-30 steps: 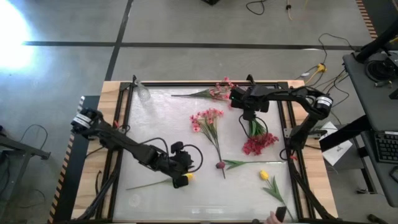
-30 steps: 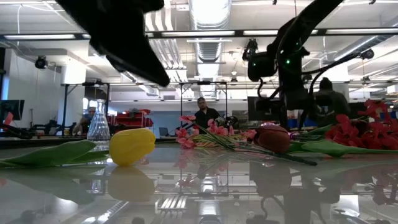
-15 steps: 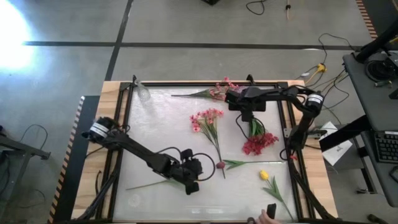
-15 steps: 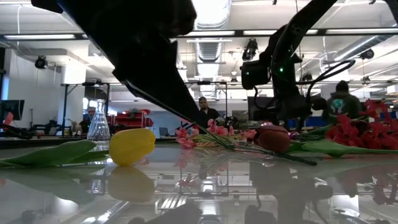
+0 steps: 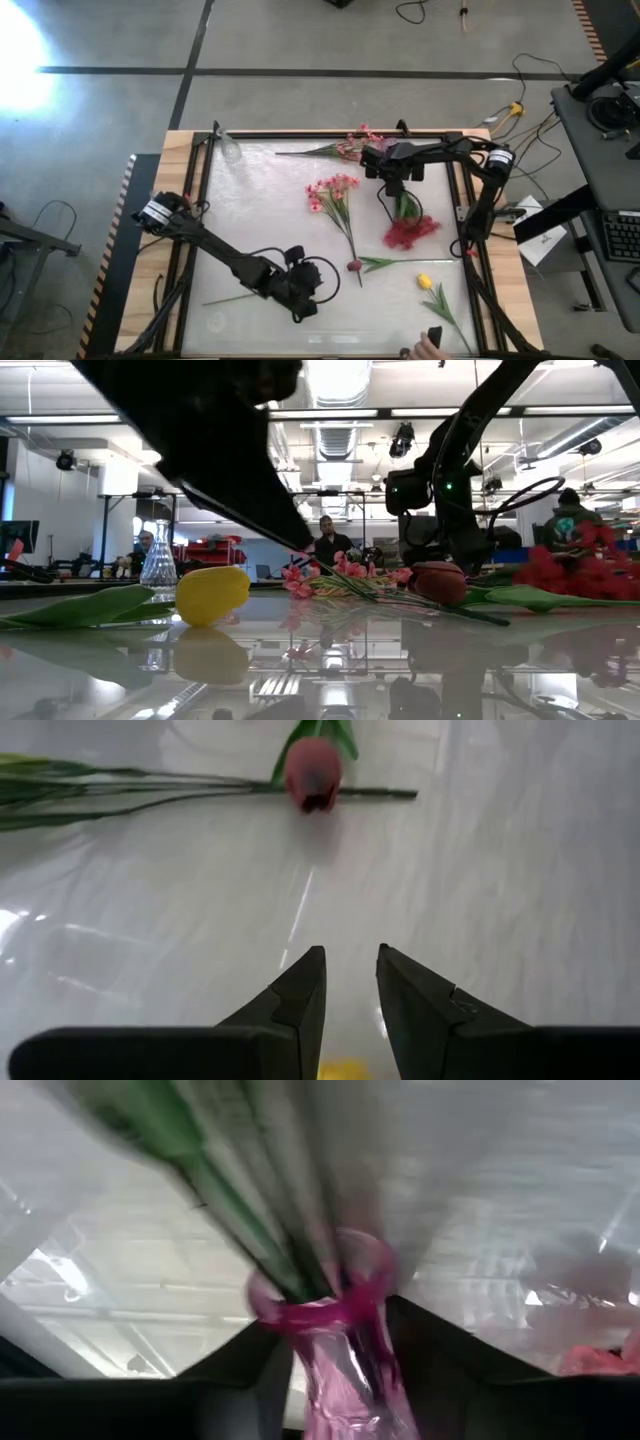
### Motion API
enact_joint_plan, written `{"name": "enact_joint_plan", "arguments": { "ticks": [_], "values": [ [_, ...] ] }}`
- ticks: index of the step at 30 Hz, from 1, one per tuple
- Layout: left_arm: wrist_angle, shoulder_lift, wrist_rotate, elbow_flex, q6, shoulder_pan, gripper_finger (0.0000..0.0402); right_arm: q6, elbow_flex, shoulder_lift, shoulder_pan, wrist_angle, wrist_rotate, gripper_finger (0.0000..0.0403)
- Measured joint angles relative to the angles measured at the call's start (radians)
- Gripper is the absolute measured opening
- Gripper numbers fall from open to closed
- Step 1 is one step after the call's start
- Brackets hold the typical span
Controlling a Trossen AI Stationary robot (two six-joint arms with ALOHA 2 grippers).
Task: Sort flowers into vase by color
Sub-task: Adjust the pink vase
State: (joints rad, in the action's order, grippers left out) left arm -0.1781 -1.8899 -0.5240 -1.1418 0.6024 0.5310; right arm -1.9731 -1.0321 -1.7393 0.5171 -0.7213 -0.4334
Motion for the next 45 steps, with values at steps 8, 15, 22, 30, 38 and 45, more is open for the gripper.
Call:
{"name": "enact_joint_plan", "arguments": {
  "ticks": [8,15,22,30,38,45],
  "values": [
    [-0.103,0.090,-0.056,0.004,0.017,0.016,0.0079,0.196,0.018,0.089,-0.032,-0.043,0.070,0.0094],
    [-0.218,0.272,-0.062,0.004,0.018,0.023,0.0079,0.531,0.019,0.306,-0.104,-0.109,0.250,0.0094],
    [-0.243,0.494,-0.062,0.004,0.012,0.024,0.0079,1.117,0.040,0.633,-0.125,-0.109,0.654,0.0094],
    [-0.182,0.660,-0.107,-0.009,0.009,0.013,0.0079,1.570,0.233,0.964,-0.131,0.234,0.831,0.0094],
    [-0.079,0.638,-0.122,-0.010,0.024,-0.019,0.0079,1.846,0.530,1.130,-0.167,0.661,0.823,0.0095],
    [-0.046,0.595,-0.122,-0.010,0.099,-0.037,0.0079,1.902,0.693,1.156,-0.168,0.778,0.801,0.0096]
  ]
}}
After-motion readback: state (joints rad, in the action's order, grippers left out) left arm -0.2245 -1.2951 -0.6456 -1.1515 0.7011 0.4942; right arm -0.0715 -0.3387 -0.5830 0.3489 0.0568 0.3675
